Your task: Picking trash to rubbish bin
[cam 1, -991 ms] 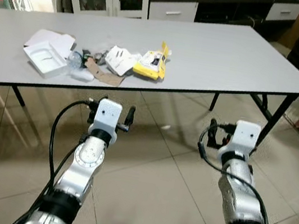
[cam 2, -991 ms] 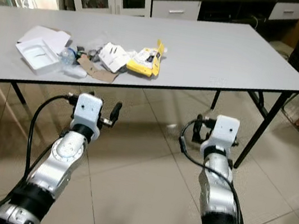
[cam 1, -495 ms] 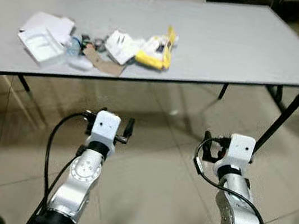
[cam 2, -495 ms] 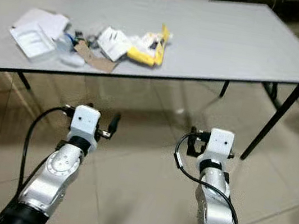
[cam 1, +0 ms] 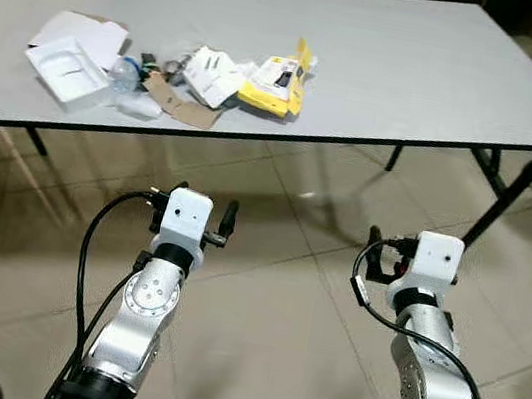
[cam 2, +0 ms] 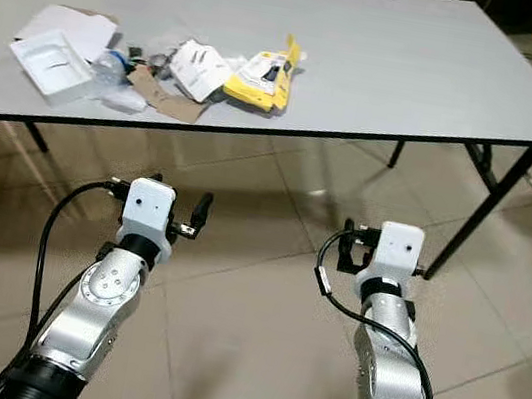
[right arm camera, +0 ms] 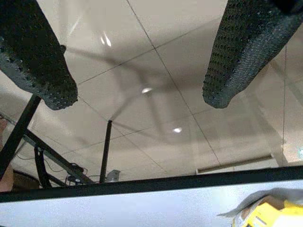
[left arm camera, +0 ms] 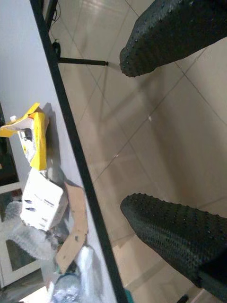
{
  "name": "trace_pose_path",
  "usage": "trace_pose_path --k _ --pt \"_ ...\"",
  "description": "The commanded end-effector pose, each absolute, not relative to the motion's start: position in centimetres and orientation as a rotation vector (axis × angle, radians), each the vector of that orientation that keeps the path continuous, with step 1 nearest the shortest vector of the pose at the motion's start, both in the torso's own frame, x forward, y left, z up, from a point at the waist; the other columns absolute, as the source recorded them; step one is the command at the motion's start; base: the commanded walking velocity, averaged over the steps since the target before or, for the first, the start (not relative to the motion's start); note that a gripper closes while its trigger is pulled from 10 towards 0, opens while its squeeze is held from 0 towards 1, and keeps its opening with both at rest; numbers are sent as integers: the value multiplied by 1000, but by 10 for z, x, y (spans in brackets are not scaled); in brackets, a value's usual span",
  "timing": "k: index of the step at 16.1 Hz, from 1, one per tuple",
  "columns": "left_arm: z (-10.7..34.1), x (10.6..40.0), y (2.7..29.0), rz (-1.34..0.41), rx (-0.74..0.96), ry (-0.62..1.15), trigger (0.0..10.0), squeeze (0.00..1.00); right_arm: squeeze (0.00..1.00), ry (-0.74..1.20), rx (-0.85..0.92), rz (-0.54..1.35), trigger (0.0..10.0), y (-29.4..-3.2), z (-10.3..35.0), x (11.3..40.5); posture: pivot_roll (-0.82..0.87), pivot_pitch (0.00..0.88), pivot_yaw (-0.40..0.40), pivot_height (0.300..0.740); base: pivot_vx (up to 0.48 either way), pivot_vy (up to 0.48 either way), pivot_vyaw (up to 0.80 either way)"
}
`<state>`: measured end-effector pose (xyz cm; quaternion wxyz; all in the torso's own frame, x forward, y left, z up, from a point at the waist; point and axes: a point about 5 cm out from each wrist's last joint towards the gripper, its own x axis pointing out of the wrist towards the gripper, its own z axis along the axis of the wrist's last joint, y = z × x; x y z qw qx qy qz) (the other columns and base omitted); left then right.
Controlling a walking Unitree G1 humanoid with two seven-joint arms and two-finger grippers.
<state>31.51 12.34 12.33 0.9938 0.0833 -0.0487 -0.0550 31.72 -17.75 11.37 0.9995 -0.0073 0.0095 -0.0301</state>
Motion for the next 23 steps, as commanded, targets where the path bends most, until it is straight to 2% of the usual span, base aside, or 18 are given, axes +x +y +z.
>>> trace_pose_path --k 1,5,7,8,9,10,23 --pt "117 310 130 -75 176 -70 10000 0 0 36 -34 -55 10000 -178 114 318 -11 171 -11 740 0 0 0" --pt "118 308 128 -82 166 -73 10000 0 0 25 -73 -83 10000 -198 124 318 -35 173 -41 740 0 0 0" --pt "117 314 143 -22 219 -65 10000 0 0 43 -71 -98 10000 -203 121 322 -18 177 -36 740 0 0 0" --pt "120 316 148 -8 179 -67 10000 0 0 38 -76 -95 10000 -202 123 323 -23 186 -38 740 0 0 0" --pt "120 318 152 -9 266 -67 10000 0 0 38 -67 -94 10000 -199 123 325 -13 183 -24 740 251 0 0" --pt "122 319 155 15 258 -64 10000 0 0 40 -67 -88 10000 -198 122 326 -3 181 -21 740 277 0 0" --pt "121 322 149 -21 275 -60 10000 0 0 35 -17 -103 10000 -189 120 326 -23 184 -11 740 278 0 0"
